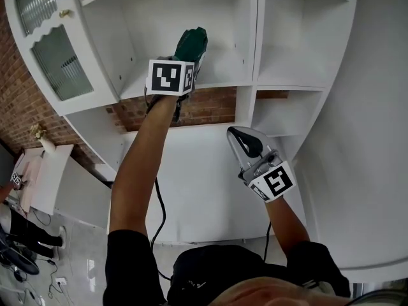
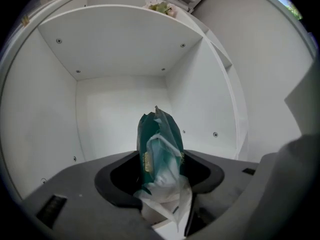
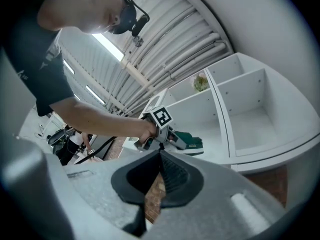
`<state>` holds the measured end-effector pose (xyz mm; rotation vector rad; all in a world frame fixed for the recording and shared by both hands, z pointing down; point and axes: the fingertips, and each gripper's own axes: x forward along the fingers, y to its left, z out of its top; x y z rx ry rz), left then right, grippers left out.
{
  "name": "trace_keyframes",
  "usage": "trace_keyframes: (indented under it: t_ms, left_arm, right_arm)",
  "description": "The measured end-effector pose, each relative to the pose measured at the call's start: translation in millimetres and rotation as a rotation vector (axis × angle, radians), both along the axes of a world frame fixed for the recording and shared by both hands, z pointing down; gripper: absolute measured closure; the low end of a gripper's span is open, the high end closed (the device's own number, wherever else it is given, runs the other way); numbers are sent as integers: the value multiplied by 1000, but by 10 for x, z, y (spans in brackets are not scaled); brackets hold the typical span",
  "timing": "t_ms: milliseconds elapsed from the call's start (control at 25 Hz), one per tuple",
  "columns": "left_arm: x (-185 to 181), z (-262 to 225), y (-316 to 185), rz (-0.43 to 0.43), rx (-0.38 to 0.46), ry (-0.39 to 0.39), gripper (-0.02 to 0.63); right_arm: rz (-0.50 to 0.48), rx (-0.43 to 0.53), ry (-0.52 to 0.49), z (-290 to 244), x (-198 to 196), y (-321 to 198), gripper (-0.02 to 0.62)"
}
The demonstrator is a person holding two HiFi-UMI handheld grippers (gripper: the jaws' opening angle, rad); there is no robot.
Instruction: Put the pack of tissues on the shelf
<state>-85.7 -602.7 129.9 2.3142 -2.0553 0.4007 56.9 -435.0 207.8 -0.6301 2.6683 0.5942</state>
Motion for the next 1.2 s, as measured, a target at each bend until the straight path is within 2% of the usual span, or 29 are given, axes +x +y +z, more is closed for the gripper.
trace_keyframes:
  t_ms: [240, 440, 600, 720, 920, 1120, 1200]
  left_arm:
    - [45, 5, -159, 31, -36, 39, 339]
    - [64, -46, -165, 38, 24, 54, 269]
    - [71, -164, -100, 51, 124, 68, 185]
    - [55, -264, 32, 64, 217, 90, 153]
    - [67, -428, 412, 91, 386, 126, 149]
    - [303, -422, 977, 198, 508, 134, 151]
    - [405, -353, 1227, 240, 539, 132, 203]
  right_arm:
    - [14, 6, -12, -59, 19, -65, 594]
    - [16, 5, -15, -60, 1, -78, 594]
    - [24, -2, -22, -66, 4, -101, 594]
    - [27, -10, -26, -65, -14, -104, 594]
    - [29, -28, -52, -148, -34, -95, 594]
    - [27, -42, -78, -283, -89, -38, 594]
    - [25, -42, -85, -326, -117, 30, 594]
